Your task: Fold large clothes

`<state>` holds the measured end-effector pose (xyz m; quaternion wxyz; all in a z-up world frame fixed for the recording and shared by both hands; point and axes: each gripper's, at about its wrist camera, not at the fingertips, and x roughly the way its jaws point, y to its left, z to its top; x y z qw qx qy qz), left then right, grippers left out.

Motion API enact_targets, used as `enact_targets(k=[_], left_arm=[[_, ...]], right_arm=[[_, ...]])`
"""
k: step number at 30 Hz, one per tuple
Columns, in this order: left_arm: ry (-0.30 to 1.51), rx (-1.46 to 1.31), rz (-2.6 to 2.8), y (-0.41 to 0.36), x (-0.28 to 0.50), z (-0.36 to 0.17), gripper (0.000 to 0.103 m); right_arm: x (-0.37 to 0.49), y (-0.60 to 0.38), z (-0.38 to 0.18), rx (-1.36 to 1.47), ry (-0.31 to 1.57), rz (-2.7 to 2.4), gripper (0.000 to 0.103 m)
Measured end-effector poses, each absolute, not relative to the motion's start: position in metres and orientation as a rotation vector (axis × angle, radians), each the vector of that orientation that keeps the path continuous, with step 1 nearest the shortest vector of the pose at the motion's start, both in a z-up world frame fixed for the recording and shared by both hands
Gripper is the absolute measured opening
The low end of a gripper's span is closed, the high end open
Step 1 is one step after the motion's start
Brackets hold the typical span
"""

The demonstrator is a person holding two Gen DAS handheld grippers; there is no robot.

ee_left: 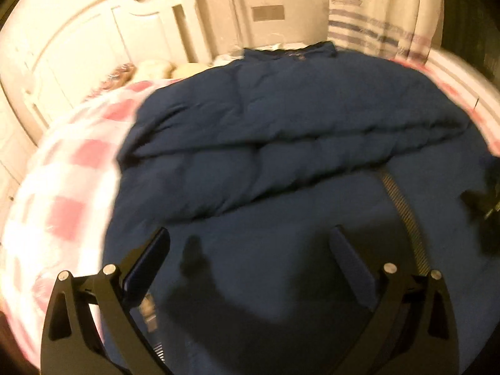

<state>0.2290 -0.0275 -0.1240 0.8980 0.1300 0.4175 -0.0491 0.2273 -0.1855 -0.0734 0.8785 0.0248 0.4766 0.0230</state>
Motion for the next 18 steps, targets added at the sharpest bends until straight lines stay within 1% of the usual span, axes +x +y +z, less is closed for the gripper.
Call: enact_targets(k=[2, 4, 7, 9, 11, 13, 16, 17, 18], left_arm=[[0.881, 0.239, -0.109, -0.014, 0.225, -0.132, 0.101], [0.918, 0.115, -0.137, 0.005, 0.231, -0.132, 0.101], [0.909, 0.099, -0.058, 0.014, 0.226, -0.123, 0.100], [0.871, 0.090, -0.112, 0.013, 0.205, -0.109, 0.100], [0.839, 0.137, -0.145, 0.006, 0.185, -0.101, 0.101], [0.834, 0.214, -0.170, -0.005, 0.165, -0.104, 0.101], [0.857, 0.323, -0.174, -0.021, 0.154, -0.131, 0.101], [0.823, 0.295, -0.174, -0.018, 0.150, -0.133, 0.101], [0.837, 0.275, -0.176, -0.016, 0.152, -0.133, 0.101]], right_arm=[[0.219, -0.198, -0.088, 0.050, 1.023, 0.041, 0.096], [0.213, -0.204, -0.093, 0.080, 0.995, 0.075, 0.097], [0.206, -0.201, -0.083, 0.063, 0.998, 0.025, 0.096], [0.190, -0.195, -0.067, 0.090, 0.950, 0.054, 0.096], [0.165, -0.182, -0.050, 0.062, 0.889, 0.118, 0.097], [0.149, -0.167, -0.049, 0.009, 0.889, 0.162, 0.097], [0.137, -0.143, -0.074, -0.065, 0.956, 0.231, 0.097], [0.135, -0.141, -0.081, -0.059, 0.948, 0.221, 0.098], [0.131, -0.145, -0.083, -0.024, 0.920, 0.215, 0.098]])
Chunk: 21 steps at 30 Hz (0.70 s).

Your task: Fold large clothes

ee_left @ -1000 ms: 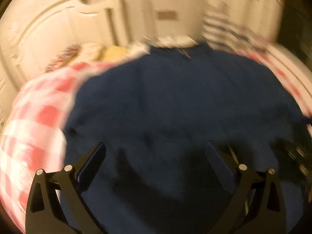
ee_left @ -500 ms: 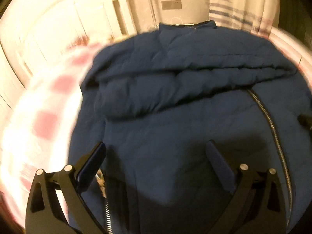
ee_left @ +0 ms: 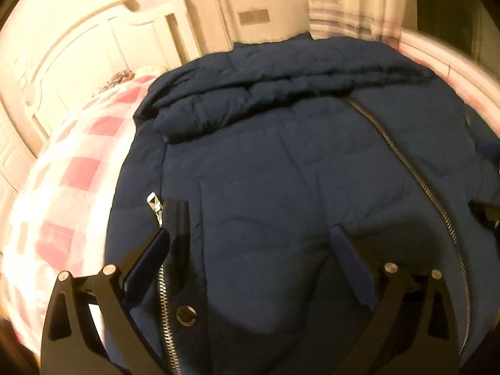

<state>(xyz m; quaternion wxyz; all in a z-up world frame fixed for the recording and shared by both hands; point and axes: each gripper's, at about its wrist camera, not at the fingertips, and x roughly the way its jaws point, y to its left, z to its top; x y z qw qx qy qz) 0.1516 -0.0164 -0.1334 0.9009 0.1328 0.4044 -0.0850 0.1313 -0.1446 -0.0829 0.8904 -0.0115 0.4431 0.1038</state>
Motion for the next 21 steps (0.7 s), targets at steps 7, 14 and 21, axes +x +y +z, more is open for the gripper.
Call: enact_targets(k=[7, 14, 21], left_arm=[[0.834, 0.219, -0.158, 0.010, 0.133, -0.112, 0.101], [0.887, 0.163, -0.142, 0.039, 0.127, -0.135, 0.101], [0.765, 0.224, -0.257, -0.002, 0.070, -0.105, 0.101]], right_arm=[[0.095, -0.150, -0.059, -0.031, 0.863, 0.184, 0.097], [0.065, -0.170, -0.088, 0.050, 0.869, 0.197, 0.098], [0.050, -0.140, -0.062, -0.010, 0.807, 0.219, 0.098]])
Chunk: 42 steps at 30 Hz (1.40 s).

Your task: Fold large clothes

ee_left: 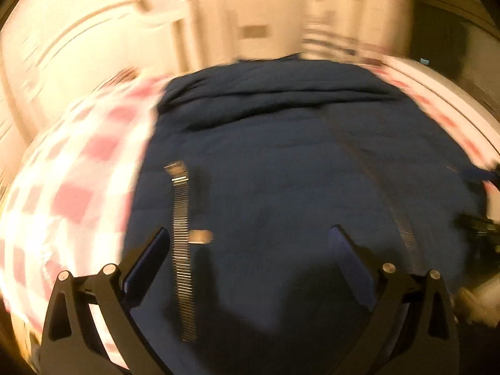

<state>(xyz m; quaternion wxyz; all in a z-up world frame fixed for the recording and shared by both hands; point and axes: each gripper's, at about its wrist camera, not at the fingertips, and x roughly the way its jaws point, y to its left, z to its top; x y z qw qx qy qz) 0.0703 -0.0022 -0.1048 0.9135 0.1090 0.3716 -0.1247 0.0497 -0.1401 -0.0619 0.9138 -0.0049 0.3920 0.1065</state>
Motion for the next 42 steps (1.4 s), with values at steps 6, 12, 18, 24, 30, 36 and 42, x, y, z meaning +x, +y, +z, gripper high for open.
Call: enact_targets(k=[6, 12, 18, 24, 30, 36, 42], left_arm=[[0.729, 0.378, -0.269, -0.041, 0.060, -0.137, 0.101], [0.749, 0.288, -0.232, 0.003, 0.059, -0.118, 0.101], [0.814, 0.113, -0.192, 0.070, 0.045, -0.138, 0.101], [0.770, 0.119, -0.161, 0.086, 0.032, -0.123, 0.101], [0.822, -0.003, -0.183, 0.108, 0.037, -0.135, 0.101], [0.828, 0.023, -0.193, 0.102, 0.031, -0.137, 0.099], [0.802, 0.038, -0.229, 0.101, 0.020, -0.136, 0.085]], right_arm=[[0.051, -0.118, -0.083, -0.037, 0.828, 0.289, 0.099], [0.036, -0.134, -0.067, -0.080, 0.825, 0.219, 0.098], [0.023, -0.182, -0.091, 0.077, 0.844, 0.156, 0.098], [0.005, -0.193, -0.079, 0.099, 0.824, 0.130, 0.098], [-0.029, -0.234, -0.096, 0.251, 0.818, 0.053, 0.098], [-0.041, -0.247, -0.123, 0.346, 0.855, 0.086, 0.077], [-0.042, -0.246, -0.131, 0.399, 0.817, 0.159, 0.073]])
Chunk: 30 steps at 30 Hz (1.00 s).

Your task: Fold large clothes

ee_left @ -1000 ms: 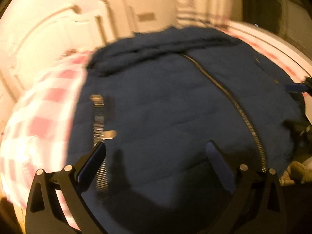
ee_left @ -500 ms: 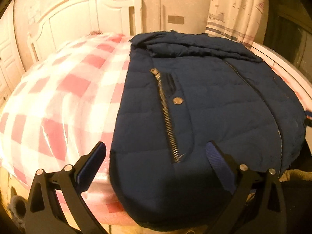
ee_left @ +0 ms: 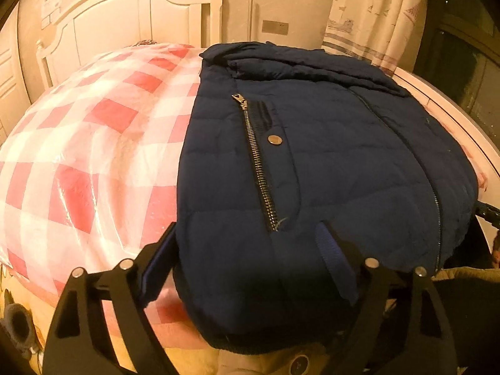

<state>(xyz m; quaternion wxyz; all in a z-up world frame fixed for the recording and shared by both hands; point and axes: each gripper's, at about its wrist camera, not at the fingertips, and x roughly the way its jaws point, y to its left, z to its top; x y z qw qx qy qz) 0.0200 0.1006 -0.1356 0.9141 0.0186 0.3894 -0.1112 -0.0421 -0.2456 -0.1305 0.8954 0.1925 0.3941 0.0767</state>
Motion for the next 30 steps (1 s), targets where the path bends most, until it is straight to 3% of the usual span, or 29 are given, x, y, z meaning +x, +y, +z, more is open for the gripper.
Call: enact_targets(k=[3, 5, 9, 10, 12, 14, 15, 16, 17, 20, 25, 27, 28, 29, 30], left_arm=[[0.790, 0.013, -0.241, 0.103, 0.021, -0.136, 0.088], [0.779, 0.034, -0.249, 0.098, 0.022, -0.141, 0.101], [0.759, 0.060, -0.223, 0.092, 0.018, -0.141, 0.101], [0.758, 0.069, -0.225, 0.092, 0.018, -0.140, 0.096], [0.750, 0.069, -0.261, 0.095, 0.013, -0.137, 0.074], [0.752, 0.046, -0.313, 0.100, 0.007, -0.130, 0.039], [0.742, 0.049, -0.315, 0.101, 0.005, -0.128, 0.030], [0.729, 0.061, -0.303, 0.102, 0.001, -0.124, 0.008], [0.727, 0.053, -0.291, 0.107, -0.002, -0.120, 0.007], [0.725, -0.090, -0.369, 0.126, -0.011, -0.111, 0.006], [0.764, -0.073, -0.324, 0.127, -0.009, -0.119, 0.011], [0.777, -0.043, -0.284, 0.124, -0.006, -0.124, 0.023], [0.782, -0.021, -0.272, 0.121, -0.006, -0.125, 0.042], [0.780, 0.025, -0.247, 0.117, -0.008, -0.124, 0.051], [0.770, 0.047, -0.248, 0.114, -0.010, -0.123, 0.069]], right_arm=[[-0.043, -0.249, -0.137, 0.449, 0.791, 0.187, 0.074], [-0.043, -0.247, -0.137, 0.433, 0.781, 0.189, 0.074], [-0.040, -0.250, -0.145, 0.475, 0.782, 0.197, 0.076], [-0.039, -0.250, -0.147, 0.484, 0.783, 0.200, 0.076], [-0.038, -0.246, -0.146, 0.485, 0.767, 0.223, 0.060], [-0.042, -0.236, -0.138, 0.440, 0.754, 0.243, 0.040], [-0.045, -0.233, -0.133, 0.412, 0.755, 0.247, 0.037], [-0.048, -0.232, -0.129, 0.405, 0.753, 0.252, 0.031], [-0.051, -0.232, -0.126, 0.412, 0.746, 0.259, 0.027], [-0.066, -0.239, -0.112, 0.479, 0.683, 0.297, 0.022], [-0.067, -0.248, -0.106, 0.538, 0.651, 0.319, 0.021], [-0.057, -0.250, -0.117, 0.537, 0.708, 0.301, 0.021], [-0.054, -0.251, -0.122, 0.558, 0.734, 0.296, 0.023], [-0.049, -0.252, -0.126, 0.568, 0.746, 0.295, 0.024], [-0.048, -0.252, -0.127, 0.566, 0.751, 0.293, 0.026]])
